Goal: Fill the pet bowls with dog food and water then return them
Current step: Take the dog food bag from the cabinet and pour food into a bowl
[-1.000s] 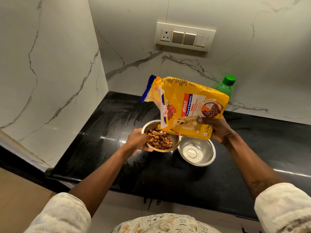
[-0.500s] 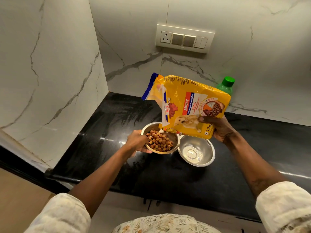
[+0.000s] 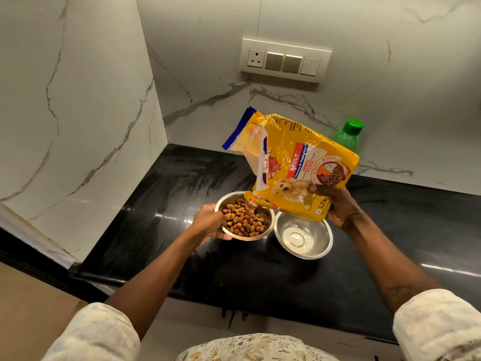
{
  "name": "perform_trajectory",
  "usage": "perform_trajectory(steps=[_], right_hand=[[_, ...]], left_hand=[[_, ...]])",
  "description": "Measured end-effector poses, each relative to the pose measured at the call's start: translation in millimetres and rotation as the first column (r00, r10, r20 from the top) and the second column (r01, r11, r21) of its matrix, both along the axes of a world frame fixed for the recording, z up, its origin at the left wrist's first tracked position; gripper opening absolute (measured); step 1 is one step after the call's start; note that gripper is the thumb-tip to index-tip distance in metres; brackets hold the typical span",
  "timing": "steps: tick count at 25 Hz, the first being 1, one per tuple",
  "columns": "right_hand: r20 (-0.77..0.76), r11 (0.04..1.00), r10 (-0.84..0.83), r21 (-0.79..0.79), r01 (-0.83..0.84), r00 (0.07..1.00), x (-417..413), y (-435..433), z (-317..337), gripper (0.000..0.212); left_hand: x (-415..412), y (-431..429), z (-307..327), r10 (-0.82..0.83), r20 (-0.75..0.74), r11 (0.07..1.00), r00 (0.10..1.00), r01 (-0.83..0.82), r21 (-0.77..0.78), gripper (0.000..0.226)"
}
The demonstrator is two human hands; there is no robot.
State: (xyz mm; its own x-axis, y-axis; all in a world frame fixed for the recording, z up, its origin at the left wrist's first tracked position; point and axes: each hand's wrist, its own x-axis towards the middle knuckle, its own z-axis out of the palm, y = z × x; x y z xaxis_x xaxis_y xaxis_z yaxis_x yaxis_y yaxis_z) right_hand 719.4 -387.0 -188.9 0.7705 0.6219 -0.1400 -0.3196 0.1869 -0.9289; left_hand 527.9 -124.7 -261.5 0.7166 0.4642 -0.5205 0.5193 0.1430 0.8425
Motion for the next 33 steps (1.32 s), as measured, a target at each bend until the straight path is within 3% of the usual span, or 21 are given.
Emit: perform_trajectory(steps=[11,14,20,22,23,25,27,30,33], right_hand=[[-0.212,0.993,-0.047,0.094,0.068,0.976,-15.1,-0.8,-31.6,0.059],[-0.252,0.981,-0.024,0.178,0.071,0.967,-21.3,-3.1,-33.4,0.047],[-0.306,0.962,0.034,0.267,0.052,0.951,-24.7,3.6,-44.2,0.047],[-0.315,0.956,0.060,0.292,0.037,0.947,-26.8,7.9,-48.5,0.048],[-0.316,0.954,0.054,0.297,0.045,0.947,-27.6,9.9,-50.7,0.051],[-0.323,0.946,0.050,0.319,0.059,0.945,-28.8,16.1,-54.4,0.067],[-0.345,0.923,0.069,0.379,0.072,0.936,-33.3,24.6,-52.1,0.092],[-0.380,0.859,0.104,0.499,0.109,0.919,-43.4,43.6,-39.4,0.100],[-0.355,0.810,0.129,0.577,0.108,0.926,-45.5,59.7,-26.7,0.102]], left_hand=[[-6.9,10.0,-15.3,0.020,-0.057,0.999,0.998,-0.017,0.051,0.033],[-9.3,10.8,-16.7,0.035,-0.069,0.998,0.997,-0.032,0.047,0.030],[-14.1,20.8,-10.9,-0.010,-0.168,1.000,0.986,0.008,-0.010,0.030],[-14.7,23.7,-5.7,0.002,-0.218,0.996,0.976,0.018,0.092,0.031],[-14.7,24.9,-3.8,0.015,-0.241,0.966,0.970,0.048,0.252,0.035],[-12.0,23.1,2.3,0.040,-0.151,0.805,0.988,0.058,0.591,0.049],[-4.6,8.1,17.2,-0.095,0.043,0.741,0.995,0.042,0.670,0.056],[12.9,-21.4,44.7,-0.320,0.202,0.827,0.926,0.169,0.536,0.065],[26.3,-41.2,71.2,-0.304,0.378,0.925,0.875,0.175,0.338,0.069]])
